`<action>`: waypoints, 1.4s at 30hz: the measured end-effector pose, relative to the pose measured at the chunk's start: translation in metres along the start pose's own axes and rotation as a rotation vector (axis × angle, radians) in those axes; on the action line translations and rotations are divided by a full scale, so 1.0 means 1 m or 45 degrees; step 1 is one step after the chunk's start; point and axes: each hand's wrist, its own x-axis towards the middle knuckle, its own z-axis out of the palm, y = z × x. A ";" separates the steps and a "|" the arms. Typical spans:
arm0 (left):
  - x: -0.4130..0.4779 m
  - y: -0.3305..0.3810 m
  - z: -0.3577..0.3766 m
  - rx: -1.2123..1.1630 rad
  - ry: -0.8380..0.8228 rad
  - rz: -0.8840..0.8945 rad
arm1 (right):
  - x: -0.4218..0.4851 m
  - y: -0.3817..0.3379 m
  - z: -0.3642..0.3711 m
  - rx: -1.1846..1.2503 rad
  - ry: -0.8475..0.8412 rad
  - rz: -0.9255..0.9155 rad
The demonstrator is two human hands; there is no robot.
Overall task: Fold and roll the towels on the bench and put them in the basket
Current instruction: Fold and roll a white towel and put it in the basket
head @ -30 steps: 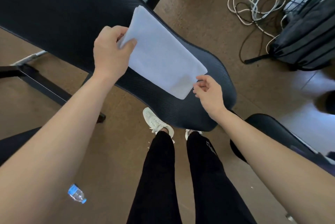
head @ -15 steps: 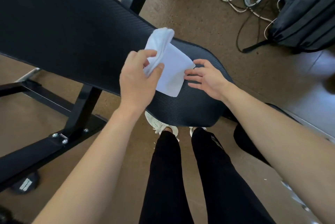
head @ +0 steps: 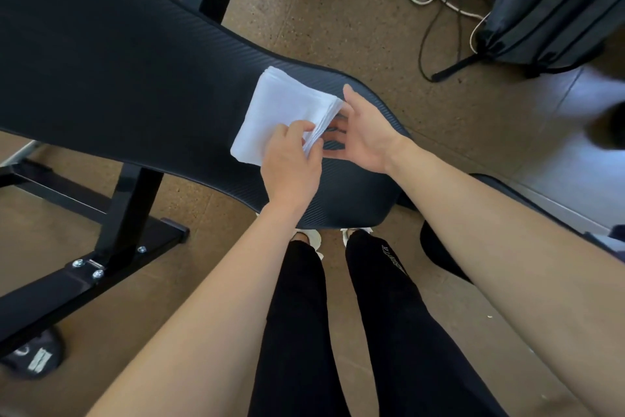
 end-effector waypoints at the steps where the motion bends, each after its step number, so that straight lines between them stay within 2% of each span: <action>1: 0.002 -0.003 0.002 0.029 -0.005 -0.003 | 0.000 0.000 0.000 -0.008 -0.004 0.002; 3: 0.007 -0.009 0.007 0.117 -0.043 0.019 | -0.001 0.001 0.002 -0.048 0.042 -0.012; 5: 0.006 -0.014 0.010 0.235 -0.105 0.064 | 0.000 0.003 0.006 -0.186 0.208 -0.096; 8: 0.000 -0.012 0.014 0.362 -0.147 0.088 | -0.004 0.009 0.010 -0.625 0.680 -0.488; 9: -0.003 -0.010 0.014 0.364 -0.162 0.091 | -0.009 0.010 0.012 -0.719 0.759 -0.641; 10: -0.006 -0.009 0.013 0.331 -0.167 0.090 | -0.013 0.011 0.014 -0.795 0.761 -0.761; 12: -0.011 -0.009 0.008 0.217 -0.095 0.101 | -0.016 0.014 0.017 -0.952 0.614 -0.883; 15: -0.013 -0.014 -0.006 0.268 0.263 0.141 | -0.011 0.016 0.024 -1.105 0.339 -0.824; 17: -0.007 -0.019 -0.018 0.378 0.406 -0.002 | -0.003 0.015 0.026 -1.133 0.219 -0.711; 20: 0.008 -0.032 -0.030 0.464 0.294 -0.248 | 0.008 0.003 0.028 -1.062 0.150 -0.584; 24: 0.019 -0.043 -0.036 0.519 0.166 -0.313 | 0.010 -0.031 0.034 -0.815 0.072 -0.260; 27: 0.017 -0.040 -0.036 0.503 0.138 -0.334 | 0.011 -0.051 0.035 -0.794 0.056 -0.108; 29: 0.012 -0.038 -0.034 0.363 0.139 -0.276 | 0.011 -0.058 0.036 -0.836 0.055 -0.065; 31: 0.007 -0.037 -0.029 0.214 0.149 -0.125 | 0.012 -0.061 0.037 -0.878 0.033 -0.044; 34: -0.002 -0.041 -0.017 0.235 0.228 0.288 | 0.013 -0.058 0.038 -0.902 0.042 -0.046; 36: -0.005 -0.047 -0.009 0.301 0.285 0.479 | 0.018 -0.051 0.034 -0.904 0.070 -0.081; 39: -0.010 -0.052 -0.003 0.352 0.303 0.598 | 0.022 -0.042 0.025 -0.854 0.062 -0.170; 42: -0.015 -0.054 0.001 0.400 0.238 0.618 | 0.020 -0.034 0.013 -0.827 0.064 -0.283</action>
